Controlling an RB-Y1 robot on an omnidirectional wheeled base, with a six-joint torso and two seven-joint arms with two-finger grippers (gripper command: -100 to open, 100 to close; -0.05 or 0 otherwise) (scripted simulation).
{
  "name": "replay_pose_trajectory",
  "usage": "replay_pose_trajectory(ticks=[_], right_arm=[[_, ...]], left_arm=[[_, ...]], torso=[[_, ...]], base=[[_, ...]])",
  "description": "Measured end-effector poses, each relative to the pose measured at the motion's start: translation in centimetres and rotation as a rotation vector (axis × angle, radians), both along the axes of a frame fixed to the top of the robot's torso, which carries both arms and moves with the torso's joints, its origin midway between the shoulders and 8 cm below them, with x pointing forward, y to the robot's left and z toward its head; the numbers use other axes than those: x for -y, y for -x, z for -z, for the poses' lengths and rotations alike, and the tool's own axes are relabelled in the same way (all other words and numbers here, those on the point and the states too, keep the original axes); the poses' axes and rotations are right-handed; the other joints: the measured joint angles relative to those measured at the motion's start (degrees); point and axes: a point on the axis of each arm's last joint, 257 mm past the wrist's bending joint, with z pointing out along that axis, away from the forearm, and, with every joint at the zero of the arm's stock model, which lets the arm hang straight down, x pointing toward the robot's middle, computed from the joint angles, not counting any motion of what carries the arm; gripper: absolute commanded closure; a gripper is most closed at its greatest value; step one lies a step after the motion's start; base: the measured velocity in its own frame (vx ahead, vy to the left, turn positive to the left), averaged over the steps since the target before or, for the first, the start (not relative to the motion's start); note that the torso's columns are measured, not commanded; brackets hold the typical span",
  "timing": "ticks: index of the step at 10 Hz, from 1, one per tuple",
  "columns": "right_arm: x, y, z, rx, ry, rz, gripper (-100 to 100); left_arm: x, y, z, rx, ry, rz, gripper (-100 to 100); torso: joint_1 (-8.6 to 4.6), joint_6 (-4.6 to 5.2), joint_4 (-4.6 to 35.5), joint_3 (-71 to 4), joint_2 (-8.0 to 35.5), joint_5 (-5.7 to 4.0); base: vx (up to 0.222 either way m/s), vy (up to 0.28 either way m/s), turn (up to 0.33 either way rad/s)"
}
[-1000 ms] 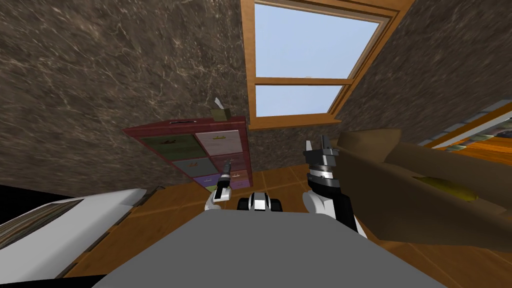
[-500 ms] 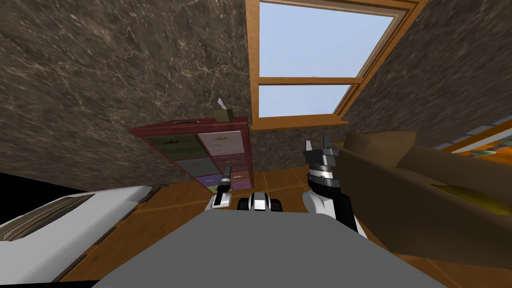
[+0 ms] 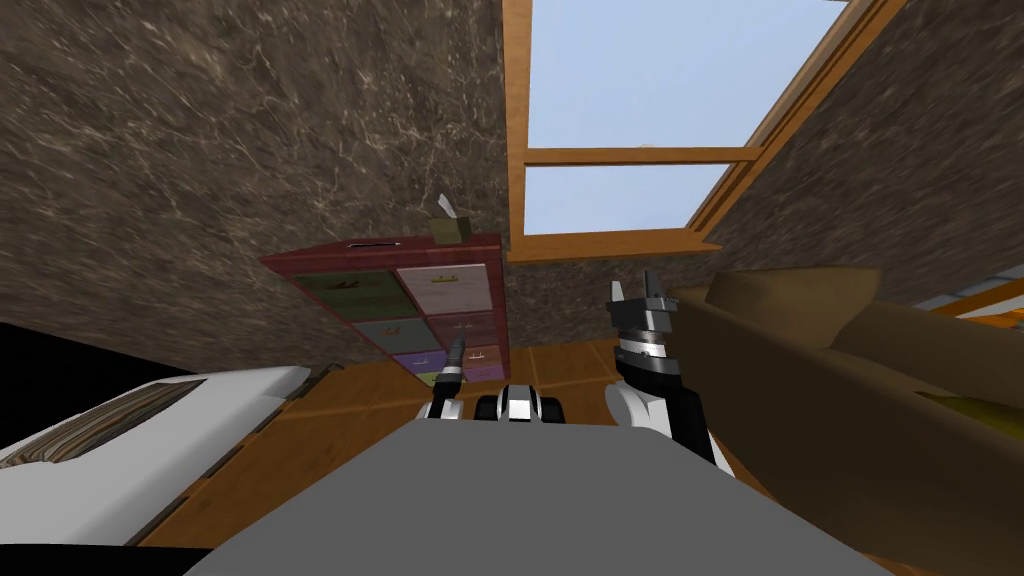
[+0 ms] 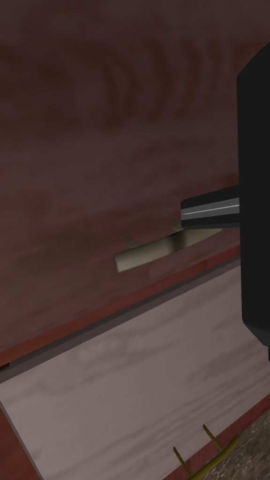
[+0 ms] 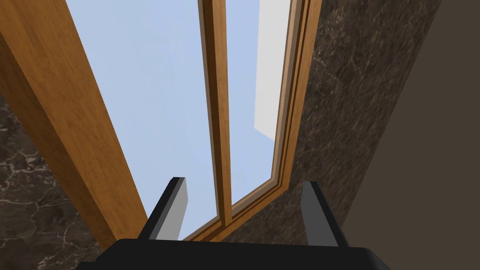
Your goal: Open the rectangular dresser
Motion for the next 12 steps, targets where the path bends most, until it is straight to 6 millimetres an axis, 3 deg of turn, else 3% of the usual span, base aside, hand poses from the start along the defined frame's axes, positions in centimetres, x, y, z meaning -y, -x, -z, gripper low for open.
replay_pose_trajectory(ticks=[1,7,12], right_arm=[[0.0,0.0,0.0,0.000,0.000,0.000,0],[0.0,0.0,0.0,0.000,0.000,0.000,0],[0.0,0.0,0.0,0.000,0.000,0.000,0]], left_arm=[[0.1,0.1,0.0,0.001,0.000,0.001,-100],[-2.5,-0.5,-0.9,-0.014,-0.120,0.044,-100],[-1.6,-1.9,-1.8,-0.035,-0.098,0.048,-100]], torso=[[0.01,0.01,0.01,0.03,0.06,0.00],[0.02,0.00,0.00,0.01,0.01,0.01],[-0.02,0.00,-0.01,-0.01,-0.01,-0.01]], base=[[0.000,0.000,0.000],[-0.016,0.015,-0.016],[-0.033,0.032,-0.026]])
